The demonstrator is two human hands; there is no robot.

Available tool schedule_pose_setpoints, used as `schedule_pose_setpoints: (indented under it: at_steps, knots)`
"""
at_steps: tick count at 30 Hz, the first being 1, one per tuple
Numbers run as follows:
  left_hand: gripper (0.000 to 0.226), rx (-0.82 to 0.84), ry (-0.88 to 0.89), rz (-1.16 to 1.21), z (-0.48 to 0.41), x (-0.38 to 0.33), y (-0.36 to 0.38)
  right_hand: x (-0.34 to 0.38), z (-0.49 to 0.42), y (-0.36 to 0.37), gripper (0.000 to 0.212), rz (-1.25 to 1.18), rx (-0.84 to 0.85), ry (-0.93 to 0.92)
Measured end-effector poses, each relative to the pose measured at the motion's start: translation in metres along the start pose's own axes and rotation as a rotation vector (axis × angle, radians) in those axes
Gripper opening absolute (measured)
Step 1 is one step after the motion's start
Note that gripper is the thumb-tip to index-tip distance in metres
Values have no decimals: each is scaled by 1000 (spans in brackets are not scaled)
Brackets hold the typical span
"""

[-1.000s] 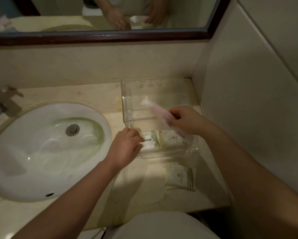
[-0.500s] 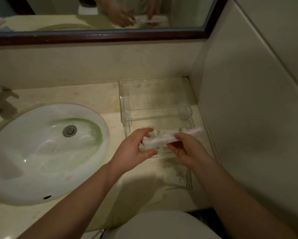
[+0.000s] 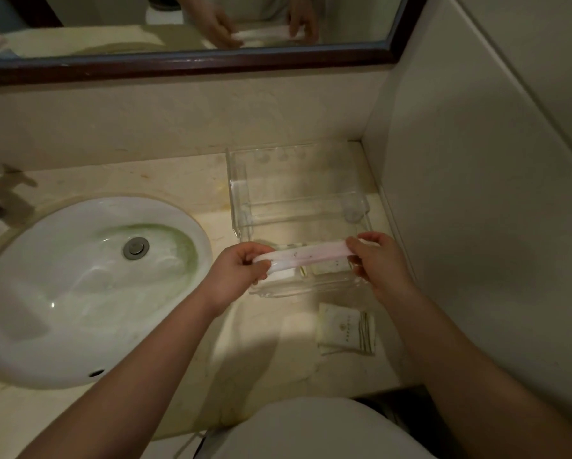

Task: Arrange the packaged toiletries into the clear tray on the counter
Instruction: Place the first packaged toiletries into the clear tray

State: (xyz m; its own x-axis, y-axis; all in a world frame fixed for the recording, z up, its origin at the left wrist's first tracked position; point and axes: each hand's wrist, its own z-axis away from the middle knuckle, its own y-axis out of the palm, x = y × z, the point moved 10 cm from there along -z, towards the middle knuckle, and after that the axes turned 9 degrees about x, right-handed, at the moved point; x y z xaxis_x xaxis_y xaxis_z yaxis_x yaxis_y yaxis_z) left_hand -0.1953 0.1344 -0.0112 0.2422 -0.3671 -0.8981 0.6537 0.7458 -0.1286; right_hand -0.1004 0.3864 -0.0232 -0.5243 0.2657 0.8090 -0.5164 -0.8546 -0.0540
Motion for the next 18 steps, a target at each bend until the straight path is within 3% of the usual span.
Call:
schedule_pose_setpoints:
  at_steps: [5, 8, 10, 14, 18]
  knots:
    - [8, -75, 53, -632, -2, -7, -2, 19, -7, 8, 13, 561, 2, -143]
    - [15, -122, 126, -908, -3, -18, 5, 28, -10, 16, 12, 810, 23, -213]
    - [18, -127, 128, -968, -5, -20, 6, 28, -12, 21, 6, 906, 88, -225]
    - [22, -158, 104, -1094, -8, -20, 4, 16, -15, 22, 18, 918, 260, -170]
    - [20, -148, 97, -1136, -9, -18, 4, 21, -17, 16, 23, 1041, 229, -206]
